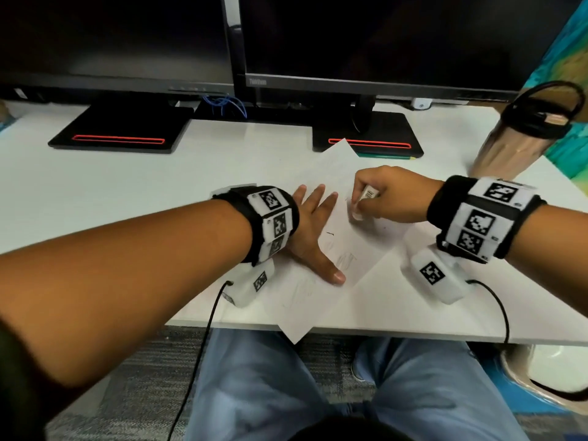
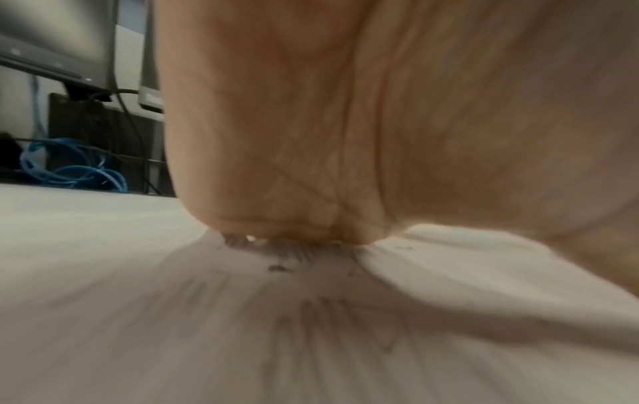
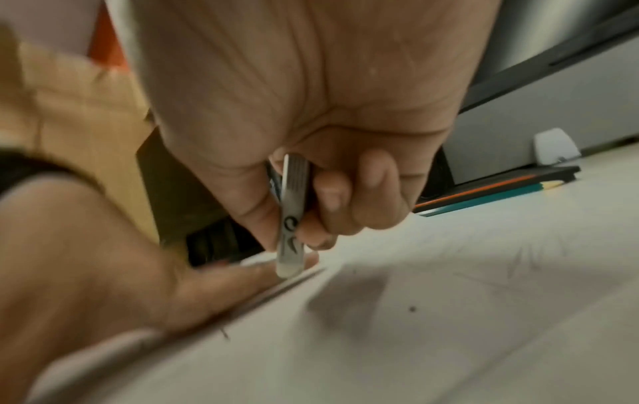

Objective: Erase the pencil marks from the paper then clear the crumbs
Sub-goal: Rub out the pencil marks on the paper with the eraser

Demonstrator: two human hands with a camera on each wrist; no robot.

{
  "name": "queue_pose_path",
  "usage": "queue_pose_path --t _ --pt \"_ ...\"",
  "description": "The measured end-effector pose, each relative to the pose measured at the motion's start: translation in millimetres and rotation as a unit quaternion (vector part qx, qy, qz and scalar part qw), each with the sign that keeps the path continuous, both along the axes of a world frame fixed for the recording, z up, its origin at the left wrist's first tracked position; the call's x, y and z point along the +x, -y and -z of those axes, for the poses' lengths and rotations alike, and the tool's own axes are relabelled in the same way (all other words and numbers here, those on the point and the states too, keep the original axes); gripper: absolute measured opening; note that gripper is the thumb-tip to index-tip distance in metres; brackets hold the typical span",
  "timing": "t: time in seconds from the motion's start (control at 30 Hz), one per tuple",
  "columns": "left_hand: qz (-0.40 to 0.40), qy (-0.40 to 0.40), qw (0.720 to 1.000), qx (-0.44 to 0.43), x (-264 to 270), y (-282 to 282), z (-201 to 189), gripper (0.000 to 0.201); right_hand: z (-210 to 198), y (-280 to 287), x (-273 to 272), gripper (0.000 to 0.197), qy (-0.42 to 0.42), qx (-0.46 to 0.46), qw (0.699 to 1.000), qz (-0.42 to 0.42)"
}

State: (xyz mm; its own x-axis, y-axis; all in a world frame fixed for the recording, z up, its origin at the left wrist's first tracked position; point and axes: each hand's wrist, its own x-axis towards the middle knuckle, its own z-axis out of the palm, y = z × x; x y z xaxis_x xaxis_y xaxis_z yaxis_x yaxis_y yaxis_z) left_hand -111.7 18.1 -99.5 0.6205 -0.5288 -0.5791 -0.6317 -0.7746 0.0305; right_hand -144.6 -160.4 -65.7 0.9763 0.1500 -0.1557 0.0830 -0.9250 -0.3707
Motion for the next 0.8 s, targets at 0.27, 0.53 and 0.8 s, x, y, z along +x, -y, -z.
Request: queue_pose_path --t 0.27,0.53,0.8 --pt "-0.039 0.012 0.999 0.015 -11 -29 -14 0.138 -8 12 -11 0.009 0.015 0.097 0.995 0.031" --pt "0.035 -0.04 0.998 0.031 -24 -29 -8 0.137 -5 82 -54 0.005 0.082 0.043 0.98 0.177" --pt "0.047 -0.059 0.996 0.042 1 -31 -10 0.142 16 126 -68 0.028 0.021 -0.117 0.956 0.268"
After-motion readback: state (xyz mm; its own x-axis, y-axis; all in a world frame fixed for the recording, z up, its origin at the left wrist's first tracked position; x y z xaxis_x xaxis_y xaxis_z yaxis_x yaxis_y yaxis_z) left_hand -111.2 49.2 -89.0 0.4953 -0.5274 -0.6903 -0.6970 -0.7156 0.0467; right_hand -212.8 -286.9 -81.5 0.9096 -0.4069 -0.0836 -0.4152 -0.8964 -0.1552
